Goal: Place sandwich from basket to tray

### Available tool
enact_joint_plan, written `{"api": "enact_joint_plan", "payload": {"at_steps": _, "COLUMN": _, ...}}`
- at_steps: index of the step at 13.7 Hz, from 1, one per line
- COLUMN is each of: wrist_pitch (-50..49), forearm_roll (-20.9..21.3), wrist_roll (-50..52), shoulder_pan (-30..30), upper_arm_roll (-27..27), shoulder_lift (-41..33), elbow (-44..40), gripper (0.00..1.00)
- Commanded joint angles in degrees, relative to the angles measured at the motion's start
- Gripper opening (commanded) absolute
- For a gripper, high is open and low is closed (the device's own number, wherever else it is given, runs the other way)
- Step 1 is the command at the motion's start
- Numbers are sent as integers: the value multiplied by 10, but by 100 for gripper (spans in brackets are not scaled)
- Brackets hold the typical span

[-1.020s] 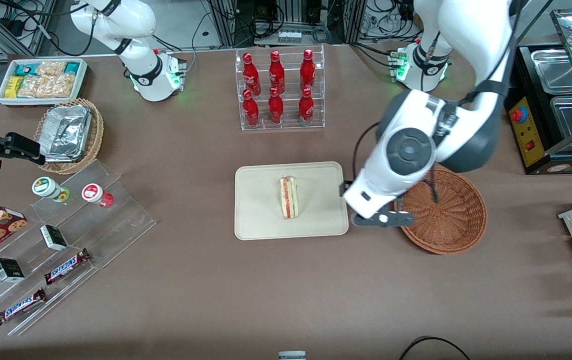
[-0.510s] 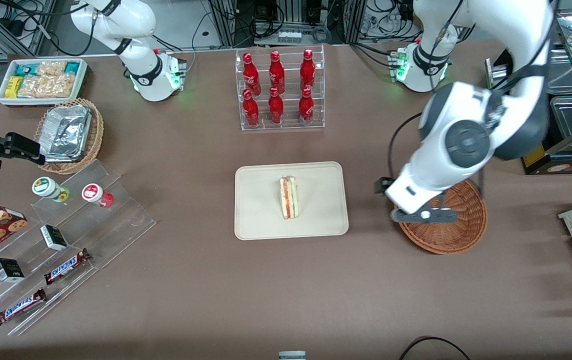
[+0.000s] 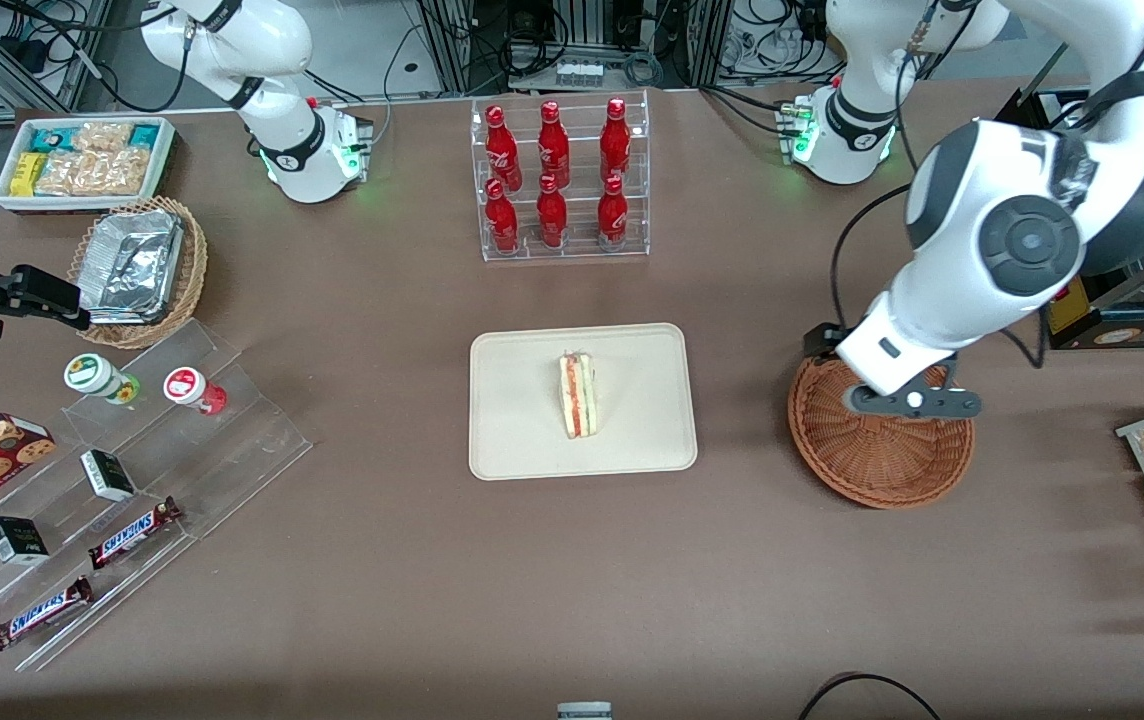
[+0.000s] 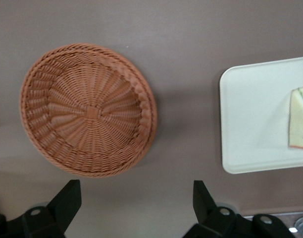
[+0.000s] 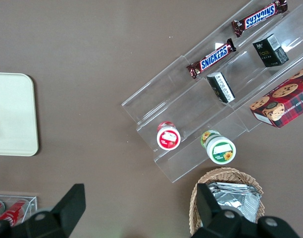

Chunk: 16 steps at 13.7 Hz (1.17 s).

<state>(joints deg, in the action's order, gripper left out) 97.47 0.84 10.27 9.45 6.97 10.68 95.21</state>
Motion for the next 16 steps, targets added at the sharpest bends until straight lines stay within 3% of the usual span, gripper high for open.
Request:
{"api": "enact_joint_plan", "payload": {"at_steps": 1, "wrist_pitch": -26, "forearm_roll": -4, "wrist_roll": -67, "shoulder_pan": -37, "upper_arm_roll": 3, "shoulder_lift": -53, "elbow": 30, "gripper": 100}}
{"api": "enact_joint_plan", "payload": {"at_steps": 6, "wrist_pitch": -86, "forearm_roll": -7, "wrist_roll": -110, "shoulder_pan": -81, "upper_arm_roll": 3, "shoulder_lift": -117, "elbow": 46, "gripper": 100}}
{"api": "enact_joint_plan", "payload": {"at_steps": 16, "wrist_pitch": -219, "forearm_roll": -1, "wrist_roll": -138, "shoulder_pan": -109, "upper_arm_roll": 2, "shoulder_lift": -115, "elbow": -59, "gripper": 100}}
